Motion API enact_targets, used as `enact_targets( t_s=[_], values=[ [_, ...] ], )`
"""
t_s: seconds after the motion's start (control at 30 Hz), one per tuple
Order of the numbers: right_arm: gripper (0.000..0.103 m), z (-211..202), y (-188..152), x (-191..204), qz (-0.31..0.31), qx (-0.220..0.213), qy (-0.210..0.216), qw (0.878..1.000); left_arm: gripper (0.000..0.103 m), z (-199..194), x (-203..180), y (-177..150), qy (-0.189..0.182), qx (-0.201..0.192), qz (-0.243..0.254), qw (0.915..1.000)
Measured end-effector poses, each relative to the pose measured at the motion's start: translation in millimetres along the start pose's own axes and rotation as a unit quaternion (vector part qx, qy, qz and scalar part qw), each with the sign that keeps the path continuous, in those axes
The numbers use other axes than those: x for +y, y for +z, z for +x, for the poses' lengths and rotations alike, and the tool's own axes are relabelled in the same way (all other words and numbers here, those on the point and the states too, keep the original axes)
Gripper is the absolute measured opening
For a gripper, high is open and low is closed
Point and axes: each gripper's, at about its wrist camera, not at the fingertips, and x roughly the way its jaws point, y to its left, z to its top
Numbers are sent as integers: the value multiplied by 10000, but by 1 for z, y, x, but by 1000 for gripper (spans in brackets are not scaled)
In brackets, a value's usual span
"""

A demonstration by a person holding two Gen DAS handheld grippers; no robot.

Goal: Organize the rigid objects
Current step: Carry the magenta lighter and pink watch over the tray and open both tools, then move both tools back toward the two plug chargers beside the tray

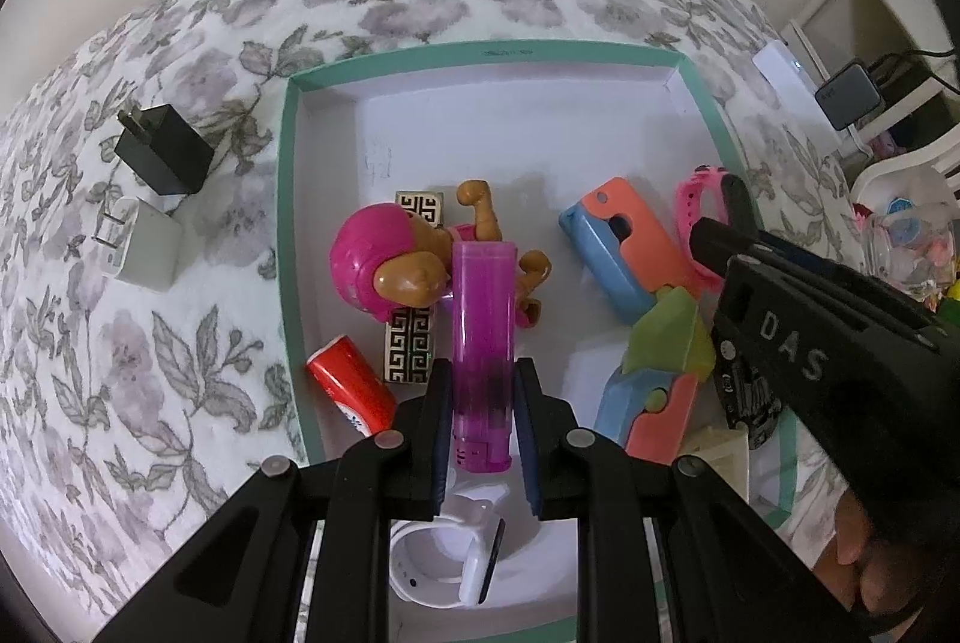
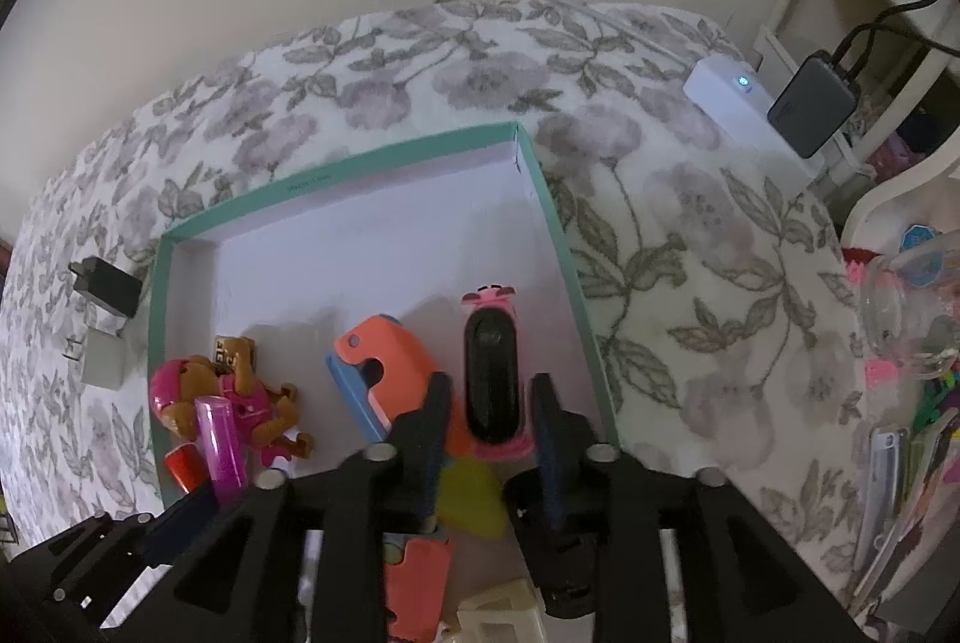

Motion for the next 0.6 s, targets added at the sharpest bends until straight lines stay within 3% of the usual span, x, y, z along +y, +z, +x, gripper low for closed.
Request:
enact_targets(
  t_s=[0.03, 0.17, 0.23, 0.3, 0.57, 0.6],
  values=[
    [52, -3, 1, 0, 16, -31, -6, 10000, 21, -1, 1, 0, 1, 11, -13, 10000],
    [52, -17, 3, 0, 62, -184, 26, 9998, 25, -8, 4, 1, -74, -4, -73, 9999],
    [57, -28, 6, 0, 72, -315, 43, 9995, 49, -11, 5, 2, -166, -3, -116, 9998],
    [60, -43, 8, 0, 84, -503, 35, 9987, 61, -17, 8, 3, -261, -17, -162, 9995],
    [68, -93, 14, -1, 143, -1141, -17, 9934, 69, -51, 31, 10, -373, -394, -473, 9974],
    [69, -98, 14, -1, 140, -1205, -36, 9926, 74, -56, 36, 11, -352, -467, -536, 9968]
  ],
)
